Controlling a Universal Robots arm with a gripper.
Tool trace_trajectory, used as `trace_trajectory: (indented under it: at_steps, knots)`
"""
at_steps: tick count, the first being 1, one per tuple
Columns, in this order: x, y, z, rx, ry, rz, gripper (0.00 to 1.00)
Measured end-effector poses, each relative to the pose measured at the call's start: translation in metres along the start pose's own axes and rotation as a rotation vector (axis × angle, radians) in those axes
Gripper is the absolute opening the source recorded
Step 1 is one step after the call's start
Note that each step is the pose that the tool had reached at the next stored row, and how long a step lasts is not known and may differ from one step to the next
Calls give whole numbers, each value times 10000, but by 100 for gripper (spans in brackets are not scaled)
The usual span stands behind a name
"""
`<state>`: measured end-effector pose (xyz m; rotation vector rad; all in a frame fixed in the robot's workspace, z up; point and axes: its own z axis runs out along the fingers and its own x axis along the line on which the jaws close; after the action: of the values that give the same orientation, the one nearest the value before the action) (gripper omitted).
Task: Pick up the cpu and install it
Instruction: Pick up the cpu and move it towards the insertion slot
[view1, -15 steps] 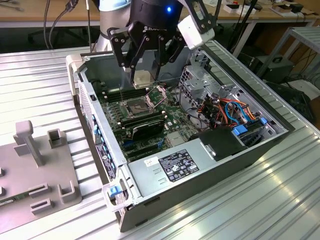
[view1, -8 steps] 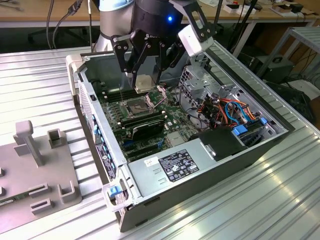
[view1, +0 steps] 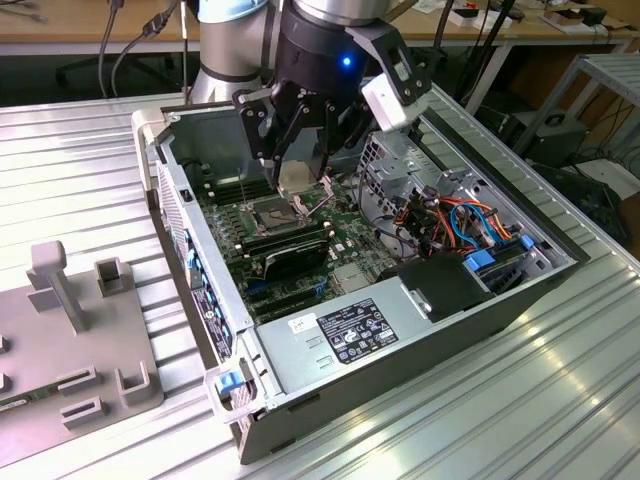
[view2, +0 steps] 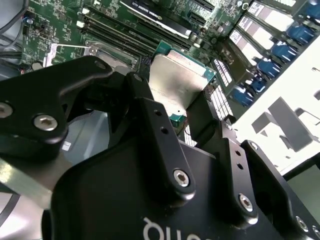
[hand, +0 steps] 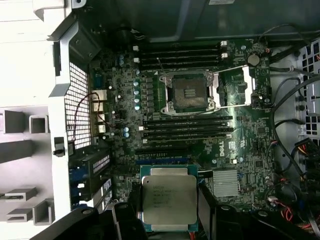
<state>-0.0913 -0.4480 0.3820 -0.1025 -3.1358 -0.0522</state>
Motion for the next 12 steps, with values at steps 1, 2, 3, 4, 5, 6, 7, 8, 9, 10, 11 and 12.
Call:
trace_trajectory:
  at_steps: [1, 2, 3, 4, 5, 6, 7, 8, 9, 10, 11, 12]
  knots:
    - [-16, 0, 18, -1, 0, 0, 55]
    - [-27, 1, 30, 0, 0, -1, 55]
    - [-37, 1, 42, -1, -1, -1, 55]
    - [-48, 1, 55, -1, -1, 0, 55]
    - [-60, 2, 69, -1, 0, 0, 55]
    - [-71, 2, 82, -1, 0, 1, 55]
    - [-82, 2, 95, -1, 0, 0, 55]
    - [-94, 2, 107, -1, 0, 0, 55]
    - [-106, 3, 120, 0, 0, 0, 55]
    - [-118, 4, 129, 0, 0, 0, 55]
    - [-140, 4, 144, 0, 0, -1, 55]
    - [-168, 6, 160, 0, 0, 0, 55]
